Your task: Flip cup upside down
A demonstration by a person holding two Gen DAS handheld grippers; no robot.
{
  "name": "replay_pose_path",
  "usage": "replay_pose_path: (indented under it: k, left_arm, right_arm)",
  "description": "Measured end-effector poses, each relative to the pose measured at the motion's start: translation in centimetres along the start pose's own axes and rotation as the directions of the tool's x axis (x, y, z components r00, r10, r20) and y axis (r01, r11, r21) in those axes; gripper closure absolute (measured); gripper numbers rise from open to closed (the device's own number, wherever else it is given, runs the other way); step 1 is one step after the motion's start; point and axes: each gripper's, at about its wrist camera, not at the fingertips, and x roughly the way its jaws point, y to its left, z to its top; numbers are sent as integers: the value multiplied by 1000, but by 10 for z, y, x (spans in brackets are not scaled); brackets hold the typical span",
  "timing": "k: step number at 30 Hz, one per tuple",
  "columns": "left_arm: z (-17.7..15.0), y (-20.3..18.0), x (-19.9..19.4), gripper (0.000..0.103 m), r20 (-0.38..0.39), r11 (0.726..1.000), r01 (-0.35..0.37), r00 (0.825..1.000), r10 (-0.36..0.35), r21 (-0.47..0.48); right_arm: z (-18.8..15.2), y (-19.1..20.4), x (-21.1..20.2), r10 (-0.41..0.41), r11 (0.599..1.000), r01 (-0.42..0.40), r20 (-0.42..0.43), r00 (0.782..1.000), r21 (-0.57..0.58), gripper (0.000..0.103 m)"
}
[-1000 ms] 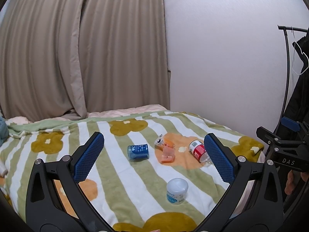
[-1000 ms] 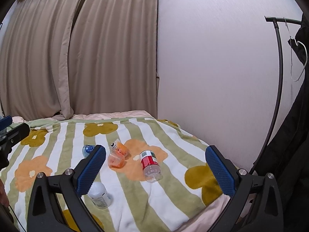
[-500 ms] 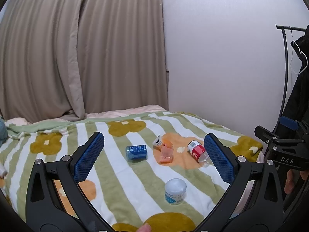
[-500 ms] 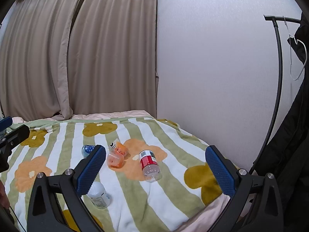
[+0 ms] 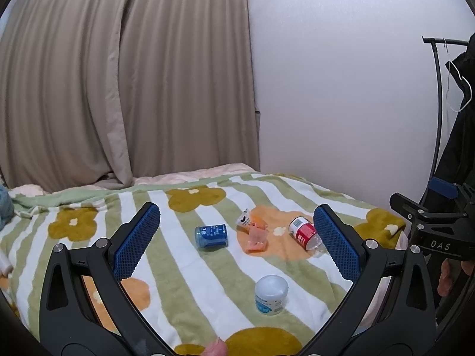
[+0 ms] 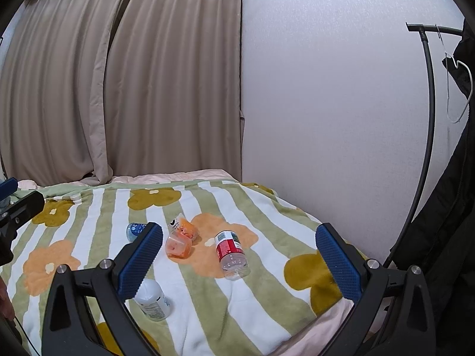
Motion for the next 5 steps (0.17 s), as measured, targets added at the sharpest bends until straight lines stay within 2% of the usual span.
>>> replay_pose_path:
  k: [5]
  left_arm:
    - [-1, -1, 0, 0, 7, 1000, -4, 1000, 4, -2]
  right_arm:
    - [0, 0, 0, -2, 1000, 2, 2, 1000, 1, 0]
